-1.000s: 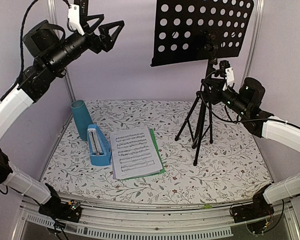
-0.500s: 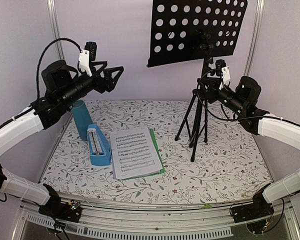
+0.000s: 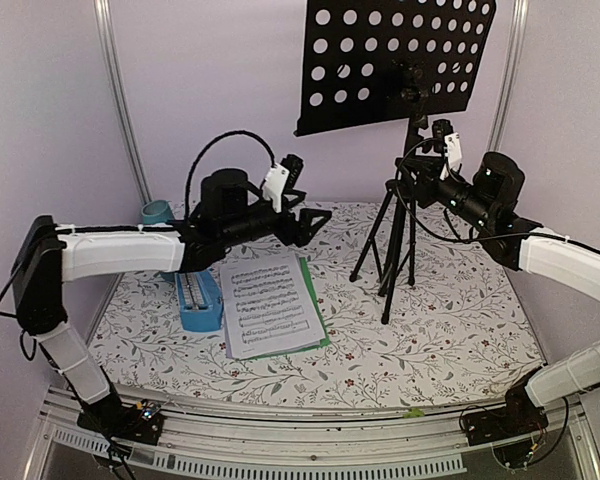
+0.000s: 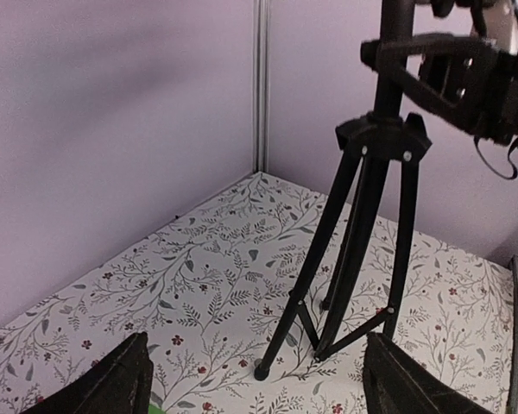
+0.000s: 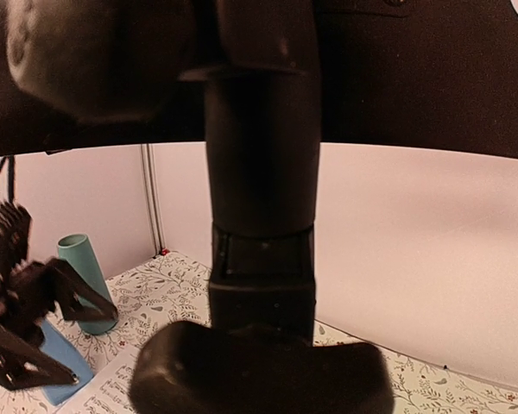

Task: Set up the instrument practice props
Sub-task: Open the music stand at the center of the board.

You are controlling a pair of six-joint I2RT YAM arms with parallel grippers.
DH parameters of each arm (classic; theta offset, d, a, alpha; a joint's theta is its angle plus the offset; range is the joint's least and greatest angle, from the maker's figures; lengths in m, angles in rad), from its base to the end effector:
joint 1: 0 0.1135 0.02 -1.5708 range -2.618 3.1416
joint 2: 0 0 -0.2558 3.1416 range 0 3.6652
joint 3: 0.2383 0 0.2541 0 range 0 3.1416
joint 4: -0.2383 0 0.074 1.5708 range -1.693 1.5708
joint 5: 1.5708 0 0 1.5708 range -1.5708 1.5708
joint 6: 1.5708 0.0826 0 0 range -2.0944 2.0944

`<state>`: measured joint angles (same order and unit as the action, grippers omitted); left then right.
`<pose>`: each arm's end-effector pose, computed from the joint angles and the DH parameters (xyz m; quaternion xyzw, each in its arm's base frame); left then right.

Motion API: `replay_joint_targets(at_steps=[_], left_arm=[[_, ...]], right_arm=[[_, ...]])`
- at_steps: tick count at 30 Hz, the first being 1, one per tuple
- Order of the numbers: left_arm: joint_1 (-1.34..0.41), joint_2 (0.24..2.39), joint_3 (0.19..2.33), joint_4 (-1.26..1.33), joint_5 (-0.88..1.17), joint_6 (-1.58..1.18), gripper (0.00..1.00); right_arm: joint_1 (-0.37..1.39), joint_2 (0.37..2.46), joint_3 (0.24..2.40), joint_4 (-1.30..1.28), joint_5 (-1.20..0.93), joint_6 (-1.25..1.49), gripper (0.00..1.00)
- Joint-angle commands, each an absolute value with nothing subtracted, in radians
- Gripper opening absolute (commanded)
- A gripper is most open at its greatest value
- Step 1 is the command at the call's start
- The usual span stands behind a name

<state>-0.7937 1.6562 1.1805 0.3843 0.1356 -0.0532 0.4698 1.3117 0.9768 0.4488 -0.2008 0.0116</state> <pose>0.3034 -0.3244 0.2944 0.3092 0.6705 -0.3220 0.5926 0.3147 0.1783 0.3539 -0.2233 0.6281 0.2418 0.7051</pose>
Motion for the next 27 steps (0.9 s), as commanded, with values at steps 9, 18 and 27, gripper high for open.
replay_joint_targets(at_steps=[9,18,27], left_arm=[[-0.852,2.064,1.316,0.568,0.171,0.088,0.79],[-0.856,2.274,1.484,0.548,0.152,0.128,0.72],[-0.867,2.383,1.671,0.423,0.155,0.14,0.56]], right_arm=[[0.469,1.259,0.972,0.461,-0.247,0.063,0.0],[0.47,1.249,0.967,0.444,-0.253,0.07,0.0],[0.47,1.235,0.957,0.43,-0.254,0.074,0.0]])
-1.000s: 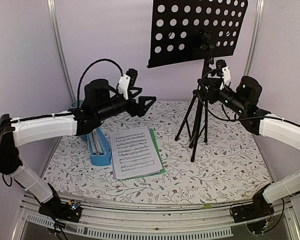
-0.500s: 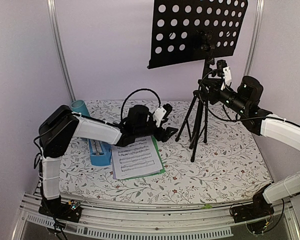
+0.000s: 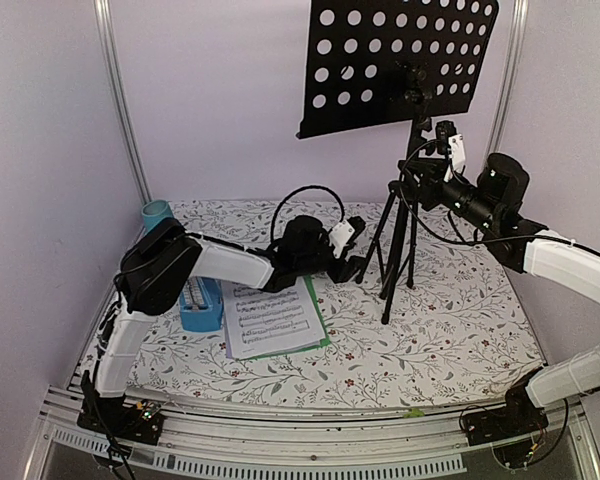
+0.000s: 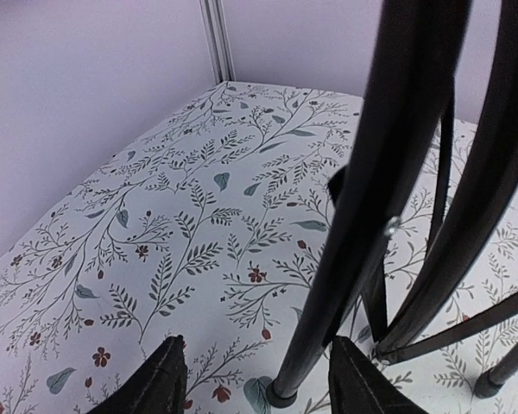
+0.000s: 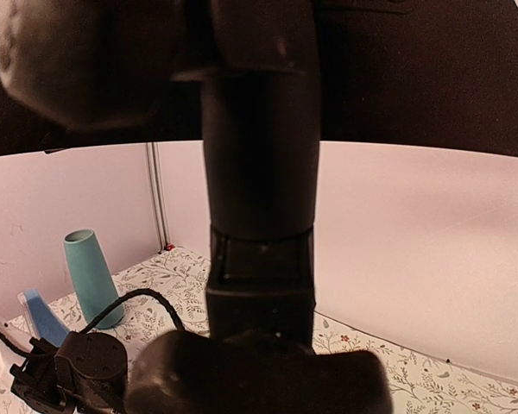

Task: Set up the instrument practice props
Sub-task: Open the music stand at the center of the board.

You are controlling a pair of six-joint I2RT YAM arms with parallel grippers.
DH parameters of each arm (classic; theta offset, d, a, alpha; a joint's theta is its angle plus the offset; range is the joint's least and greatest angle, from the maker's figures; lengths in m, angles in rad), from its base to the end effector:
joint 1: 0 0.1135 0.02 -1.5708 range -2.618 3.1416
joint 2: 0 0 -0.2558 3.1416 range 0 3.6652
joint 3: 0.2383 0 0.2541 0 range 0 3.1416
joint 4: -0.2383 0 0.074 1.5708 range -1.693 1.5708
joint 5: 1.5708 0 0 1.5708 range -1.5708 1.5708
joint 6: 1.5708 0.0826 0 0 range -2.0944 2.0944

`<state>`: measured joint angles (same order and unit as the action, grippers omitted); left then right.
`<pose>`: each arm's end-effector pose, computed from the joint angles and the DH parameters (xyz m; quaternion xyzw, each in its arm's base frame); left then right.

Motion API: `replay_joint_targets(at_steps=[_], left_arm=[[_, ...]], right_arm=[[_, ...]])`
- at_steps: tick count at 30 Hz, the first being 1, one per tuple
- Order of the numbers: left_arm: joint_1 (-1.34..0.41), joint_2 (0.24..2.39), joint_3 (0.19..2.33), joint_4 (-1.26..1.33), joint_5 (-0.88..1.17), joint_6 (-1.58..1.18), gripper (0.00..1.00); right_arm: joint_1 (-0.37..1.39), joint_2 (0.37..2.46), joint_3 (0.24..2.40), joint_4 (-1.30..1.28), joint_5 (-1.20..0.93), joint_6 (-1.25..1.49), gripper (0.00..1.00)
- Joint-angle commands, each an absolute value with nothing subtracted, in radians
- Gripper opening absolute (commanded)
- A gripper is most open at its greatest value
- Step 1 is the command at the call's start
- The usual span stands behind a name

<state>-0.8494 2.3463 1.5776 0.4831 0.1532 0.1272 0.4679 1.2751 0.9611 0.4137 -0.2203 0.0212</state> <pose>0.3654 -0.4345 0.1238 0.4150 0.6834 -0.2684 0.5373 0.3066 0.1752 0.3544 -0.2272 0.6323 0.2500 0.6972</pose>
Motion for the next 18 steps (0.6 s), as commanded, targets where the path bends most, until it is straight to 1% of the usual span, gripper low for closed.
replay_joint_targets(at_steps=[1,4,8,10,12,16,17,18], left_arm=[[-0.868,2.391,1.683,0.416,0.154,0.138,0.54],[-0.871,2.411,1.719,0.404,0.159,0.118,0.45],[-0.886,2.415,1.724,0.413,0.171,0.125,0.44],[-0.891,2.421,1.734,0.408,0.149,0.126,0.42],[-0.889,2.435,1.759,0.391,0.116,0.12,0.33],[-0.872,2.449,1.806,0.351,0.079,0.076,0.09],[-0.866,2.444,1.805,0.35,0.064,0.064,0.0],[-0.86,2.435,1.804,0.35,0.054,0.051,0.0]], right_arm=[[0.469,1.234,0.957,0.428,-0.255,0.075,0.0],[0.469,1.235,0.957,0.428,-0.26,0.079,0.0],[0.469,1.239,0.956,0.426,-0.259,0.082,0.0],[0.469,1.239,0.958,0.425,-0.264,0.079,0.0],[0.469,1.239,0.96,0.418,-0.265,0.077,0.0],[0.47,1.235,0.958,0.406,-0.266,0.072,0.0],[0.47,1.236,0.959,0.399,-0.267,0.07,0.0],[0.47,1.237,0.96,0.394,-0.268,0.067,0.0]])
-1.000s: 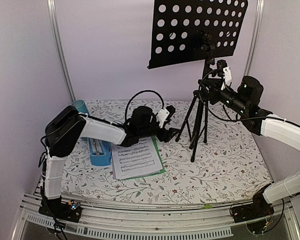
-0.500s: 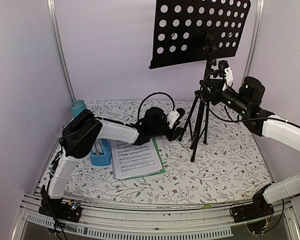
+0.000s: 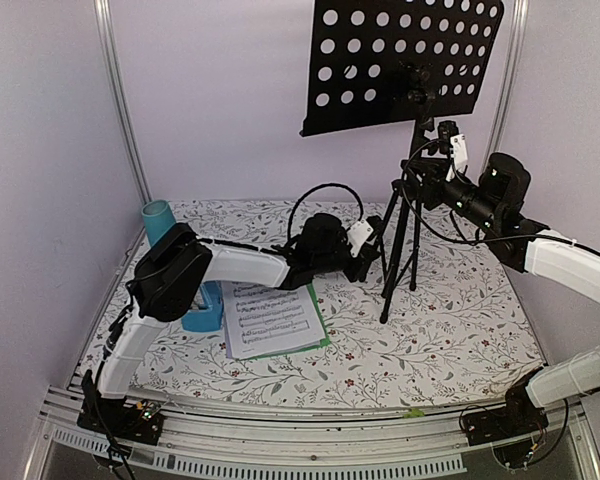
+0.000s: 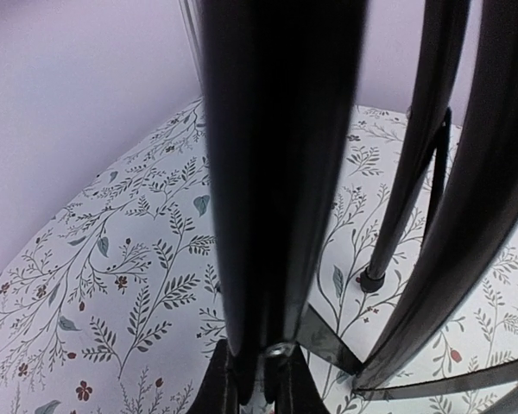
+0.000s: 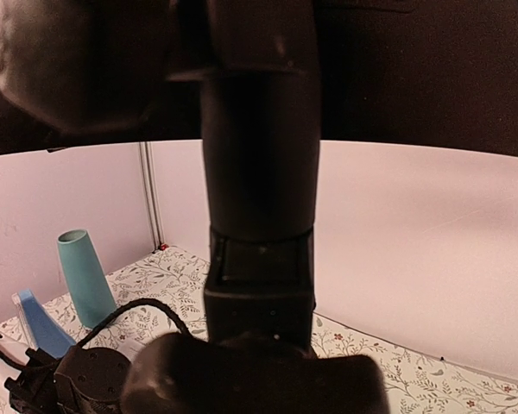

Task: Set up the instrument practice props
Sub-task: Open the music stand at the center of the board.

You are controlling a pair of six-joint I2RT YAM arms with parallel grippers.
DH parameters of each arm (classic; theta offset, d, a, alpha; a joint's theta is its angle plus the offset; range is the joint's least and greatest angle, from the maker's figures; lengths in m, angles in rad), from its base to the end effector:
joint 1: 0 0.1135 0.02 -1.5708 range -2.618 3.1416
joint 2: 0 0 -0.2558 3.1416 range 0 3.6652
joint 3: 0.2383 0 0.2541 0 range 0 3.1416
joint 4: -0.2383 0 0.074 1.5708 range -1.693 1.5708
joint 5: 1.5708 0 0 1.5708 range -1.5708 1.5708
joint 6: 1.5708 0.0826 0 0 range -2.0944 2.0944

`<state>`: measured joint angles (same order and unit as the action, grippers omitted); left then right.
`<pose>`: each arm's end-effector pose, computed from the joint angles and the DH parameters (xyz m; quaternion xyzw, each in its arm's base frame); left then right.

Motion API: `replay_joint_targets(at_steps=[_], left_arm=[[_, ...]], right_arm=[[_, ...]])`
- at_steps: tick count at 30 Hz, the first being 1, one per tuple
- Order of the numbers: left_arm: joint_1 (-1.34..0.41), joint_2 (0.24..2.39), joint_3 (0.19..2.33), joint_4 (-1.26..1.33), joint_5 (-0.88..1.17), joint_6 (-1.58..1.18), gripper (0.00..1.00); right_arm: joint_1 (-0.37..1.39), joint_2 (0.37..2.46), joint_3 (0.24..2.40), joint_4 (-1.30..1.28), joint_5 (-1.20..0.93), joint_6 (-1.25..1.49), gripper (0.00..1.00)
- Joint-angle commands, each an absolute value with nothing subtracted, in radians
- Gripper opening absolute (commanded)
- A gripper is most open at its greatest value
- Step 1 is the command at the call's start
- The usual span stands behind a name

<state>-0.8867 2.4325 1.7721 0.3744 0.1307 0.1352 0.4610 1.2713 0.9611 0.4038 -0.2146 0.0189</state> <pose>0.3680 -0.4683 0.1320 0.4248 0.6778 -0.2680 0.5369 0.3074 0.1723 0.3541 -0.2240 0.6357 0.2447 0.6970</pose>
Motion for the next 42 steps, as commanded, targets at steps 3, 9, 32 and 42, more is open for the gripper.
replay_joint_targets(at_steps=[3,9,32,42], left_arm=[[-0.839,2.402,1.783,0.364,0.038,0.034,0.0],[-0.77,2.345,1.764,0.365,0.039,0.029,0.0],[-0.601,2.281,1.712,0.377,0.095,0.157,0.0],[-0.541,2.279,1.681,0.368,0.117,0.177,0.0]], right_arm=[[0.469,1.242,0.962,0.382,-0.271,0.062,0.0],[0.469,1.265,0.973,0.359,-0.274,0.053,0.0],[0.469,1.392,1.061,0.292,-0.326,0.055,0.0],[0.469,1.477,1.09,0.3,-0.33,0.066,0.0]])
